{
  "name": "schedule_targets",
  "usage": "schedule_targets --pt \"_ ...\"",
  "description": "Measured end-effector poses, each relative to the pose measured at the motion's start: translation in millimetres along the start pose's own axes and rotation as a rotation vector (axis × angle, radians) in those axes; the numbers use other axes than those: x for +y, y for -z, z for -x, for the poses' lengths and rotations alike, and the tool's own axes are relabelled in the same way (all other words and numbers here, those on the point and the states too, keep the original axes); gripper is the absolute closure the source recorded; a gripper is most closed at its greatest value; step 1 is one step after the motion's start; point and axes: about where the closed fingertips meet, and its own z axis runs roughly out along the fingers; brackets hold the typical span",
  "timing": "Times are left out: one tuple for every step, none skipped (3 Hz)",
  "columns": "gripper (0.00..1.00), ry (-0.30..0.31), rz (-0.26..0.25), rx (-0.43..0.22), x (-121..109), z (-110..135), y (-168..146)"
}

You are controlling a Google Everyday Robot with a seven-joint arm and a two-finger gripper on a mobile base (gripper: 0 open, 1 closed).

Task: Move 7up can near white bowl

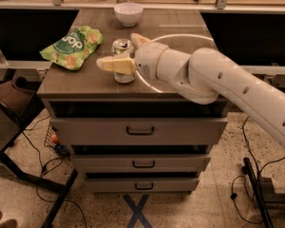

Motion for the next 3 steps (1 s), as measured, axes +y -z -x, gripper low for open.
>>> schedule_targets --pt "0.41 -0.003 0.023 -0.001 0.3 -5.4 -18.7" --pt "0.64 -0.003 0.028 -0.002 2.5 -4.9 -21.3" --pt "0.88 -0.002 0.031 -0.003 4.3 -4.2 -22.6"
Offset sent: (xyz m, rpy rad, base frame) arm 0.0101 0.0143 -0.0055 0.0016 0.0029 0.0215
